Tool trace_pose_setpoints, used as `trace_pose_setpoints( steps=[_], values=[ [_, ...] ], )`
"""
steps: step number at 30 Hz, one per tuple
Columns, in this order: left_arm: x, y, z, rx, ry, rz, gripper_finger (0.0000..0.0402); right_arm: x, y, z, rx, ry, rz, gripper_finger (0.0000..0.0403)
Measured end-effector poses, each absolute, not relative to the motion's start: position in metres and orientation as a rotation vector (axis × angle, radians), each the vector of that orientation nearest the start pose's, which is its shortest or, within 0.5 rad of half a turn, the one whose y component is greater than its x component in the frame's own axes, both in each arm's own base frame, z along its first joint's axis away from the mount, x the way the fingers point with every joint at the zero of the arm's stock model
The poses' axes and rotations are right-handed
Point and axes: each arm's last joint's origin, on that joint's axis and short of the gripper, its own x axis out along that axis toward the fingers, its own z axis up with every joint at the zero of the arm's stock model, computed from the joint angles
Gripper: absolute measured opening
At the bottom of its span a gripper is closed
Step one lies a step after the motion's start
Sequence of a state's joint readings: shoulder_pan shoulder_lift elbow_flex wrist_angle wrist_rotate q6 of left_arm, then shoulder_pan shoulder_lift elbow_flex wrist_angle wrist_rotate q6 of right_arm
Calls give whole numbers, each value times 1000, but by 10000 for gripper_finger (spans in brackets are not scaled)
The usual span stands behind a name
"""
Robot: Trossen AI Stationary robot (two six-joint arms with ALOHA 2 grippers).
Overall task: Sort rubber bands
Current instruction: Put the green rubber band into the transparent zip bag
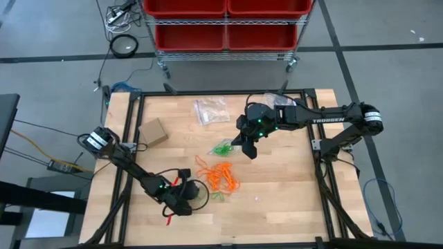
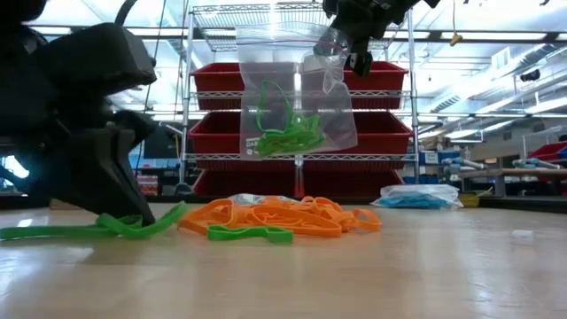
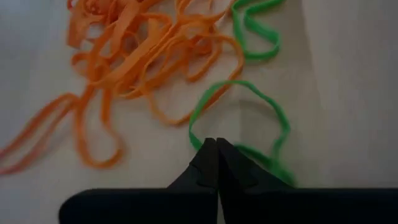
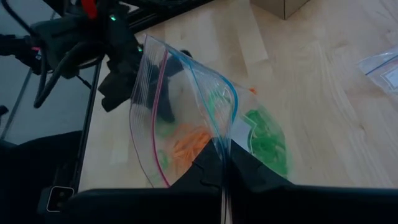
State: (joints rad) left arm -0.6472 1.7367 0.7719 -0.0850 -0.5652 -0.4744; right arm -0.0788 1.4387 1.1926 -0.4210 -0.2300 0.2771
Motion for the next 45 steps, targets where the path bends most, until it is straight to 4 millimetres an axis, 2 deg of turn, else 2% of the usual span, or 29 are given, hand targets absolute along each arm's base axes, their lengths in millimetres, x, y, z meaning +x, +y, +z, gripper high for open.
trace_pose_setpoints(
  steps=[5,10,15,20,29,35,37,41,45],
  values=[
    [254,-171,147,228,851,169,2,312,-18,304,369,677,53,0],
    [259,-171,153,207,856,178,12,312,-18,304,369,676,53,0],
    [256,-160,142,97,912,192,63,312,-18,304,369,676,53,0],
    [255,-156,132,30,886,162,111,312,-18,304,369,676,53,0],
    [259,-145,111,-5,853,173,121,313,-18,305,360,670,57,0],
    [271,-143,98,-30,812,127,108,313,-18,305,360,670,57,0],
    [273,-142,95,-29,819,119,86,313,-18,305,360,670,57,0],
    [274,-143,92,8,829,92,16,313,-18,305,360,670,58,0],
    [273,-144,94,24,826,78,6,313,-18,305,360,672,57,0]
  ],
)
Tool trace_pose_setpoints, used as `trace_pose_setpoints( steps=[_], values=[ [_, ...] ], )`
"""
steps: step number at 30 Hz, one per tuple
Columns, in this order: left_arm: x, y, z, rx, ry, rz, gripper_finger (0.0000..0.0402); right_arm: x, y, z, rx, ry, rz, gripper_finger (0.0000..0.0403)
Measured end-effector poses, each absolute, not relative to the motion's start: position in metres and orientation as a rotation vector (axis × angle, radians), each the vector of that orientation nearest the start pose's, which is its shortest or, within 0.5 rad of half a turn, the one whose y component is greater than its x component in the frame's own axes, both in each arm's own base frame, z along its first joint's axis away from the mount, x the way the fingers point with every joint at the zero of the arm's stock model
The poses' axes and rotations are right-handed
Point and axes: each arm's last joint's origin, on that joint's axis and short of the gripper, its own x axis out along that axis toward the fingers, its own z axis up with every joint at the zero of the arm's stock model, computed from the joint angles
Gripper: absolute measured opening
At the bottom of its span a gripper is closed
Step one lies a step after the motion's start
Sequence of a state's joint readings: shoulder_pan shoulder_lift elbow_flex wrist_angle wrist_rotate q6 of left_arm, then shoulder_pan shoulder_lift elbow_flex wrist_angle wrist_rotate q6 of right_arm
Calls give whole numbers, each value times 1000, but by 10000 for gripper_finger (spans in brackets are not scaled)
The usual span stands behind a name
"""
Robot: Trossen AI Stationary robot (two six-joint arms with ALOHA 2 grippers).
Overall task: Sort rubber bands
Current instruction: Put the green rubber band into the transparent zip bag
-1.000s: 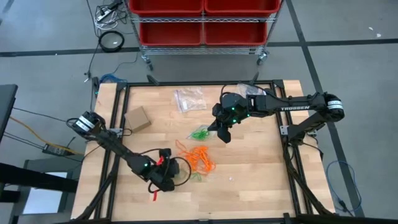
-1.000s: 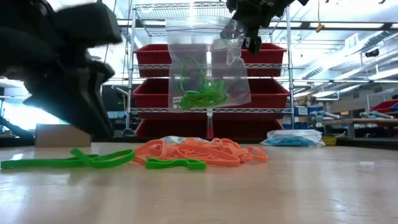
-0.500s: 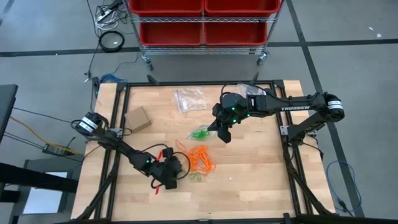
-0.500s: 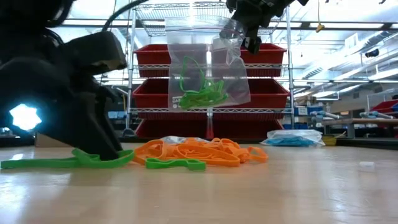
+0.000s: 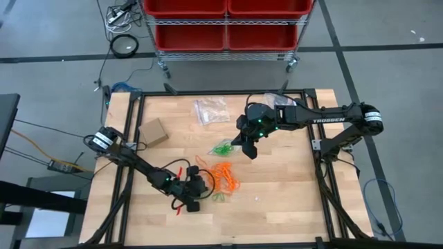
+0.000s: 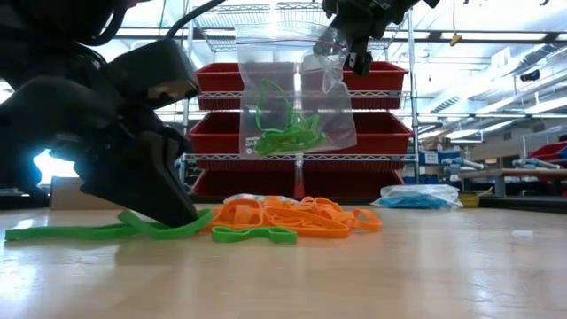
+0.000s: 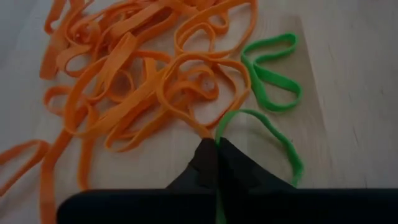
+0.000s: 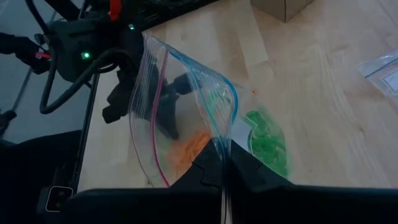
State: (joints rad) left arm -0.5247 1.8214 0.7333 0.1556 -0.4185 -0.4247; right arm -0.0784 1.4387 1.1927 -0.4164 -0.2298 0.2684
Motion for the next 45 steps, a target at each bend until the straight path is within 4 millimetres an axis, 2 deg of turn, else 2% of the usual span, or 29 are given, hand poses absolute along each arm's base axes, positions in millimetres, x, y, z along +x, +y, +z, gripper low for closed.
trace_pose_setpoints(
  steps=[7,13,18,23,25,31,36,40,45],
  values=[
    [268,-145,126,84,824,16,2,313,-18,305,360,674,57,0],
    [272,-148,181,195,735,56,1,313,-17,305,359,672,60,0],
    [279,-151,239,319,592,88,1,313,-16,305,358,672,64,0],
    [284,-147,267,372,633,82,0,313,-16,305,357,671,64,0],
    [282,-147,269,356,676,63,0,313,-16,305,357,671,65,0],
    [274,-139,244,196,849,25,0,313,-16,305,353,670,66,0],
    [276,-140,233,136,776,61,0,313,-16,305,355,665,66,0],
    [276,-136,219,116,805,60,0,314,-16,306,356,658,67,0],
    [275,-136,213,87,785,61,4,314,-16,306,356,659,67,0]
  ],
)
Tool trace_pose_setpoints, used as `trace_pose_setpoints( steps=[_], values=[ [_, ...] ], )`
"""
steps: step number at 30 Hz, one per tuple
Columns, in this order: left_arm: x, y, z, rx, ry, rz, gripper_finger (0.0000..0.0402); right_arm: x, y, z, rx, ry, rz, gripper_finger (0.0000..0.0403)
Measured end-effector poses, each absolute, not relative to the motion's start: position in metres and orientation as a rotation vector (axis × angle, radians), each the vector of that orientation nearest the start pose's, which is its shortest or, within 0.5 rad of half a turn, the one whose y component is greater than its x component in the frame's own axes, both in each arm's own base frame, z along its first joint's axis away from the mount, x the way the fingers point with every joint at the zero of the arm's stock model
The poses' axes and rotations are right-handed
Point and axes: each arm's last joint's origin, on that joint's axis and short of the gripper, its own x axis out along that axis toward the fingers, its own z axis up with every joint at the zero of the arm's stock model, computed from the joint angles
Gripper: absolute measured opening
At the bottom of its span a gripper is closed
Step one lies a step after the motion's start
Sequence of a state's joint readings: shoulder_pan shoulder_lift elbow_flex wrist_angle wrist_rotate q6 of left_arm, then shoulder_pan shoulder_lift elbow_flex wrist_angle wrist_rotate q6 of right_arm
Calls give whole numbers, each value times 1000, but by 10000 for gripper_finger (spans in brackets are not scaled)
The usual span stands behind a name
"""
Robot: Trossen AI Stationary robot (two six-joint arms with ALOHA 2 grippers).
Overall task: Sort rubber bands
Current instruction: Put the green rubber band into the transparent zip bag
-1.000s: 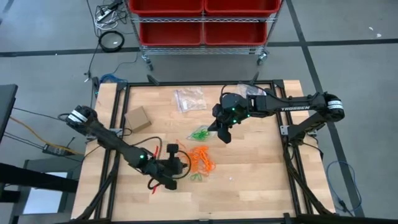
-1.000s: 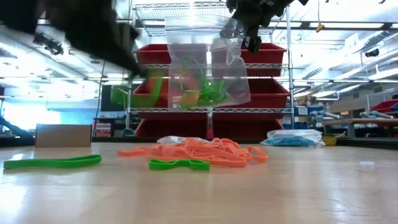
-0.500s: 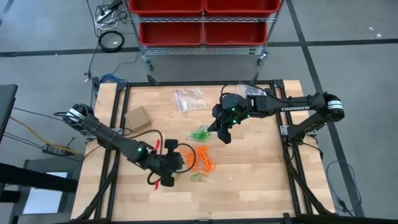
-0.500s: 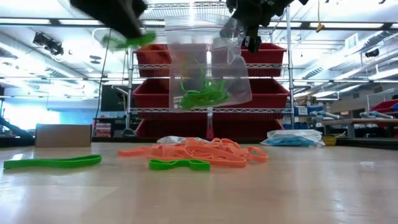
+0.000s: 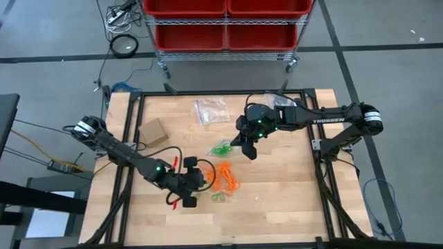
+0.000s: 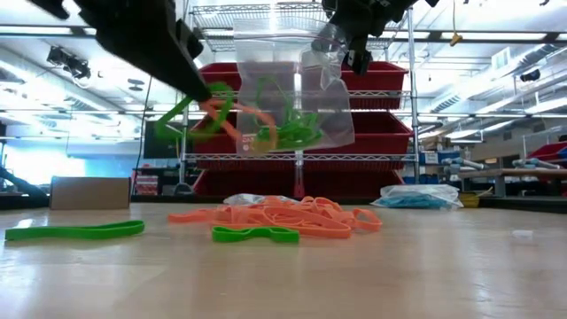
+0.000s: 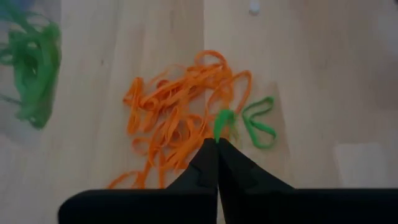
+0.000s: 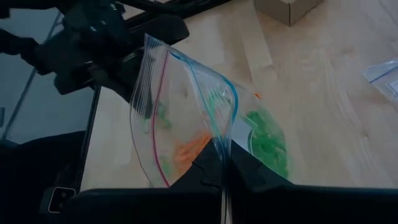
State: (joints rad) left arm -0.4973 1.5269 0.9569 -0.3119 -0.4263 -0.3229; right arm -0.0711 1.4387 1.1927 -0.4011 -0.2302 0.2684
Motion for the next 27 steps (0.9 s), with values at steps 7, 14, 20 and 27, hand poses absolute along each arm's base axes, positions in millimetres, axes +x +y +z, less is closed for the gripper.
trace_pose_setpoints(
  steps=[7,14,20,27],
  values=[
    [276,-136,211,80,784,52,8,314,-16,306,355,658,67,0],
    [280,-138,206,79,778,50,12,314,-16,306,355,657,67,0],
    [284,-141,197,94,791,36,30,314,-16,306,355,656,67,0],
    [286,-144,196,149,769,14,5,314,-16,306,354,656,67,0]
  ],
)
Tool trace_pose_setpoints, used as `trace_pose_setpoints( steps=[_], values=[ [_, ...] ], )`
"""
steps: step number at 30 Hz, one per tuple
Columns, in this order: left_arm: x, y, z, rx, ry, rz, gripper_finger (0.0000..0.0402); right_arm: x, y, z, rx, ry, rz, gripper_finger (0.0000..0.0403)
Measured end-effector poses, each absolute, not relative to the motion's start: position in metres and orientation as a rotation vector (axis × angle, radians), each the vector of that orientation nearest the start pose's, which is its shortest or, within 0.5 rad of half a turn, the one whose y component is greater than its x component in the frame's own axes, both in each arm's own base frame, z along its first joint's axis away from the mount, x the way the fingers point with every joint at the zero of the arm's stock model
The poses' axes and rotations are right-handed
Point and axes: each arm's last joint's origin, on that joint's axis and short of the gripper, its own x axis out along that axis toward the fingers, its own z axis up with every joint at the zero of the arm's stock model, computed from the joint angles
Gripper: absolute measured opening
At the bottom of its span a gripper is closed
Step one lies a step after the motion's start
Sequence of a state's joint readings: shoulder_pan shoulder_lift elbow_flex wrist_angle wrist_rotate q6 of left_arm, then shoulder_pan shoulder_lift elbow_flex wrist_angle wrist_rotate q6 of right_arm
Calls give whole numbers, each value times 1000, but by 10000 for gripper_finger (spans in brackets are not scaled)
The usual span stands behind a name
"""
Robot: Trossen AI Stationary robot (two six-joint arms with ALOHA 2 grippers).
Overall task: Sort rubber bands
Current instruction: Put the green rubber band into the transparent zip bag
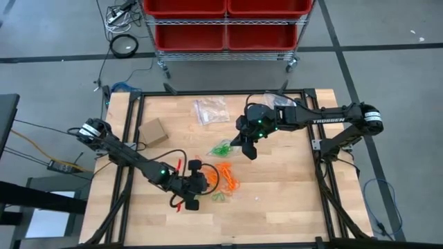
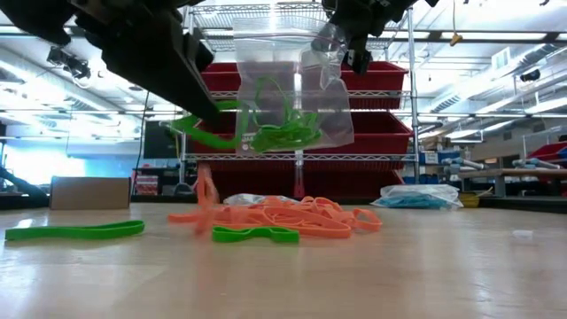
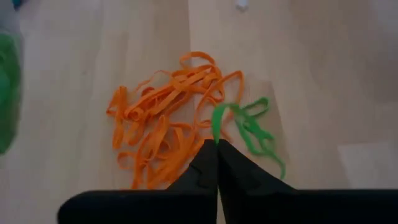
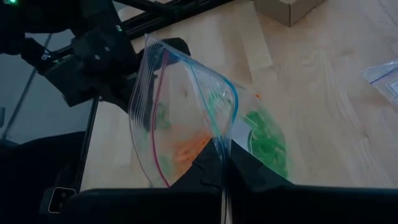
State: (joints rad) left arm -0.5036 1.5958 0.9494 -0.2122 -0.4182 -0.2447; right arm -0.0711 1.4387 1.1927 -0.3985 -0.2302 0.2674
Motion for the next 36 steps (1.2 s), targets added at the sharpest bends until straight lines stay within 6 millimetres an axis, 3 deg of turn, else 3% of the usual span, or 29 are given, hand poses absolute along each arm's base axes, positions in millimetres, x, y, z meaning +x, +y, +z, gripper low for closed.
trace_pose_setpoints(
  steps=[6,11,18,24,31,36],
  values=[
    [291,-149,204,170,689,-24,3,314,-16,306,354,657,67,0],
    [300,-157,231,289,597,1,2,314,-16,306,355,657,68,0],
    [312,-160,290,582,476,272,1,314,-16,306,355,657,67,0],
    [325,-136,324,704,471,498,1,314,-16,306,356,657,67,0],
    [338,-98,322,717,554,548,1,314,-16,306,356,656,67,0],
    [346,-98,306,722,606,447,2,313,-16,306,351,662,68,0]
  ],
)
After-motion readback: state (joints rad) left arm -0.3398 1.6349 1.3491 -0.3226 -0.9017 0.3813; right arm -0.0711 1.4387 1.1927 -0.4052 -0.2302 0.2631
